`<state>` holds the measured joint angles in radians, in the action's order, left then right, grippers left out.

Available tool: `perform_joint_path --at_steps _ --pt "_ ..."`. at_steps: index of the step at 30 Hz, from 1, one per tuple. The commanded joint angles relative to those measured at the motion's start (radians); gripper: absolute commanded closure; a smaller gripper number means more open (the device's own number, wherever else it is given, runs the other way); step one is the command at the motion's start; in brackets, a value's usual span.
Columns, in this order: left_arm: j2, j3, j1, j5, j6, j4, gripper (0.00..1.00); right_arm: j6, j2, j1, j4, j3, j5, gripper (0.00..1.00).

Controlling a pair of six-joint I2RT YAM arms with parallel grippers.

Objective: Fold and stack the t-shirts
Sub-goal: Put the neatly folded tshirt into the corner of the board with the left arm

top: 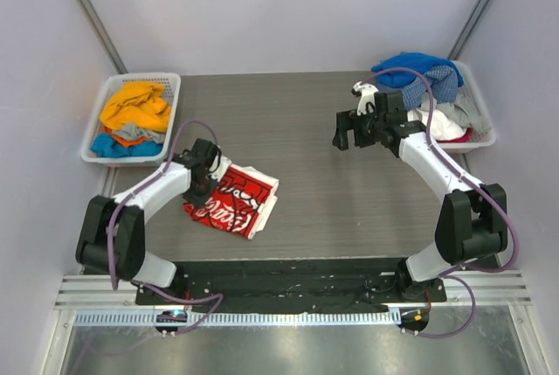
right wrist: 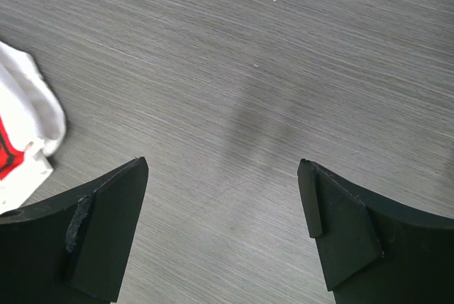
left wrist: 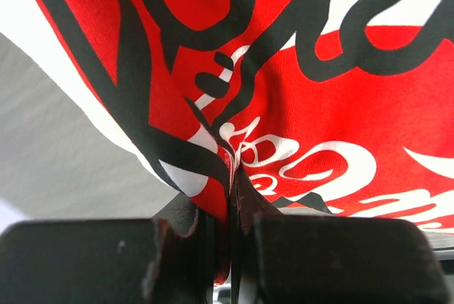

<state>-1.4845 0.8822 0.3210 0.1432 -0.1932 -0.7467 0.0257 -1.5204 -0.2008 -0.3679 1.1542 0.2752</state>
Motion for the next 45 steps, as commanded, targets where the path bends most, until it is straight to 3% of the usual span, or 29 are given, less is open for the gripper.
perform_joint_path --at_steps 1,6,18,25,32,45 --pt "0.15 -0.08 -0.031 0.153 -0.026 0.012 1.0 0.013 0.045 0.001 0.018 0.001 0.016 0.04" --pt "0.274 -0.159 -0.109 0.2 -0.084 0.021 1.0 0.003 0.037 0.001 0.018 -0.007 0.038 0.05" --pt "0.355 -0.252 -0.316 0.26 -0.256 0.092 1.0 0.019 0.065 0.003 0.015 -0.031 0.035 0.05" --pt "0.383 -0.224 -0.575 0.147 -0.382 0.132 1.0 0.016 0.054 0.001 0.021 -0.036 0.05 0.05" --pt "0.25 -0.137 -0.805 0.015 -0.434 0.187 1.0 0.017 0.054 0.003 0.02 -0.039 0.053 0.04" --pt "0.03 -0.049 -0.971 -0.019 -0.512 0.262 1.0 0.02 0.046 0.003 0.021 -0.042 0.05 0.05"
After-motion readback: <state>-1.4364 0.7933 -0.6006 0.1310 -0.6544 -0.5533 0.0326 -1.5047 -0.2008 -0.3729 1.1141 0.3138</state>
